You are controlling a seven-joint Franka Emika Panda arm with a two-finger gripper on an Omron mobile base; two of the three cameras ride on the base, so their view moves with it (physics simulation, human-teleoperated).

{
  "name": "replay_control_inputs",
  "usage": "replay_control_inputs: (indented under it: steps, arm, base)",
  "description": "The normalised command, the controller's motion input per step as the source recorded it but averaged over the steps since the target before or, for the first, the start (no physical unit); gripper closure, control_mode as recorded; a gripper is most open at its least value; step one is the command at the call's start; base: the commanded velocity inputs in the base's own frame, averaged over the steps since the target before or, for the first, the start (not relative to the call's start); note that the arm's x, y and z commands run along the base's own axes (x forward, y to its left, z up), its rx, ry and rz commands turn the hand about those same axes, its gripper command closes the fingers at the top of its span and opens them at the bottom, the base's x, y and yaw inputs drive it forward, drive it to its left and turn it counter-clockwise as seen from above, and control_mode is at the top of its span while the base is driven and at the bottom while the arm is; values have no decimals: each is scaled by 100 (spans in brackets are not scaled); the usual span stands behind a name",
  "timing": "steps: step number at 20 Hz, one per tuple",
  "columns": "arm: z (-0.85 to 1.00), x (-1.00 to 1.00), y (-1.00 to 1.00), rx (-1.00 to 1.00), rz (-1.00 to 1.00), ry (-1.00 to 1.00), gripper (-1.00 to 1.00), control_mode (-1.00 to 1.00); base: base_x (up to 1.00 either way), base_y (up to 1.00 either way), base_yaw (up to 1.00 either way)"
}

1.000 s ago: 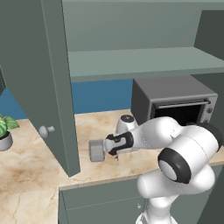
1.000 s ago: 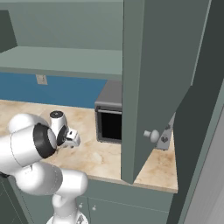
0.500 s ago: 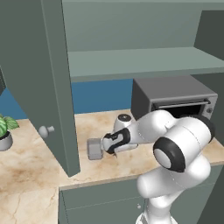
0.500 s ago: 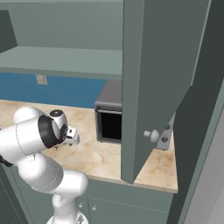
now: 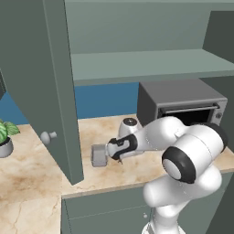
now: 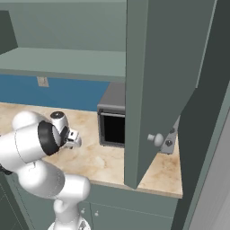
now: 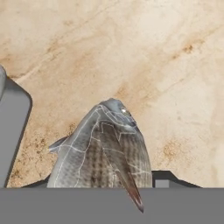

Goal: Retrieve the tupperware from the cabinet, then place the raw meat into the tupperware to avoid contamination.

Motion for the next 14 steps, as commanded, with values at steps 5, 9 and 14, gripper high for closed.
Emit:
replay_control_inputs:
  steps: [5,9,14]
  arm:
    - [31,-19,0,0,0,0,100,-100]
    - [54,-11,0,1,0,0,100,-100]
    - [55,-3,19,3,-1,2,100,-100]
  base:
    - [0,0,0]
    - [0,0,0]
    - [0,0,0]
